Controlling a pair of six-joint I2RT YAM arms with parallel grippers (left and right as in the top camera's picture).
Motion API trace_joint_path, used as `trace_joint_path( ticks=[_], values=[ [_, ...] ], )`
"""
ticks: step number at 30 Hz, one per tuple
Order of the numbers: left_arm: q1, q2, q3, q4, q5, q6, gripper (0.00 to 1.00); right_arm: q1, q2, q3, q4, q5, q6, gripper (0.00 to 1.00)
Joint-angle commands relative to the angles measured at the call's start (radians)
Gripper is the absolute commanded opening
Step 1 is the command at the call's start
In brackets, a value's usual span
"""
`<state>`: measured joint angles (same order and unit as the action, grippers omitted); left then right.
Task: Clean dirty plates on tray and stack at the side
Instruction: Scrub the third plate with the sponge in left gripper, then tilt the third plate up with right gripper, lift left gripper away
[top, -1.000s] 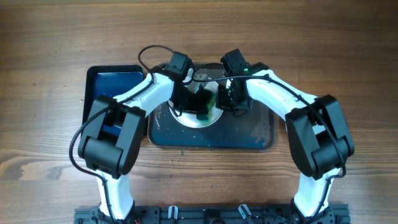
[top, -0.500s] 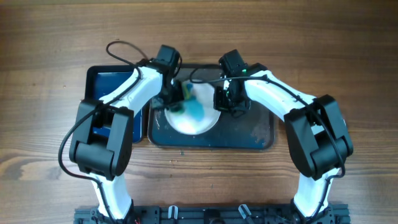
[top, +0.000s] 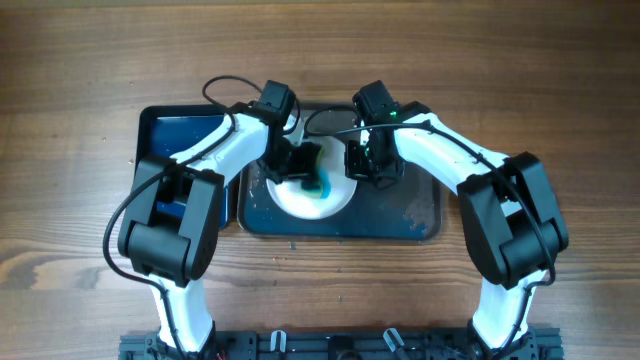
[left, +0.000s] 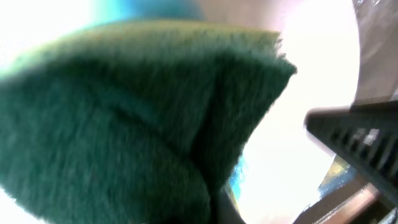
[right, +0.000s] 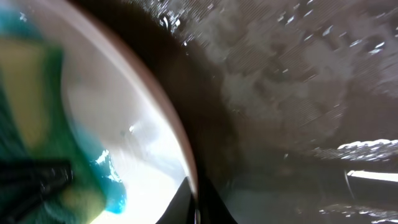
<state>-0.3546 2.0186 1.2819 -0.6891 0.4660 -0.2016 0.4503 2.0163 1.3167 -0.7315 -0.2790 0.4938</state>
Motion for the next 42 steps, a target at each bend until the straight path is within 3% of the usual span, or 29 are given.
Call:
trace_joint_path(
  ticks=[1, 4, 10, 14, 16, 18, 22, 34, 42],
  values=[
    [0.002, 0.019, -0.005, 0.071, -0.247, -0.263, 0.04, 0.001, 0.022, -0.016, 0.012, 0.014, 0.007, 0.04],
    [0.002, 0.016, 0.008, 0.061, -0.466, -0.357, 0.04, 0.001, 0.022, -0.016, 0.012, 0.015, 0.007, 0.04],
    [0.040, -0.022, 0.177, -0.199, -0.614, -0.357, 0.04, 0.001, 0.022, -0.016, 0.022, 0.016, 0.013, 0.04],
    [0.088, -0.050, 0.301, -0.364, -0.605, -0.356, 0.04, 0.001, 0.022, -0.016, 0.024, 0.036, 0.013, 0.04],
    [0.121, -0.064, 0.344, -0.414, -0.514, -0.315, 0.04, 0.001, 0.020, -0.013, 0.028, 0.037, -0.003, 0.04],
    [0.151, -0.077, 0.351, -0.415, -0.384, -0.257, 0.04, 0.001, 0.010, -0.008, 0.024, 0.034, -0.047, 0.04],
    [0.163, -0.074, 0.351, -0.415, -0.351, -0.251, 0.04, 0.001, -0.058, -0.007, -0.001, 0.068, -0.070, 0.04],
    [0.162, -0.073, 0.351, -0.374, -0.323, -0.282, 0.04, 0.106, -0.431, -0.007, -0.169, 0.730, -0.113, 0.04],
    [0.163, -0.073, 0.351, -0.346, -0.324, -0.301, 0.04, 0.306, -0.475, -0.007, -0.197, 1.246, -0.102, 0.04]
  ],
)
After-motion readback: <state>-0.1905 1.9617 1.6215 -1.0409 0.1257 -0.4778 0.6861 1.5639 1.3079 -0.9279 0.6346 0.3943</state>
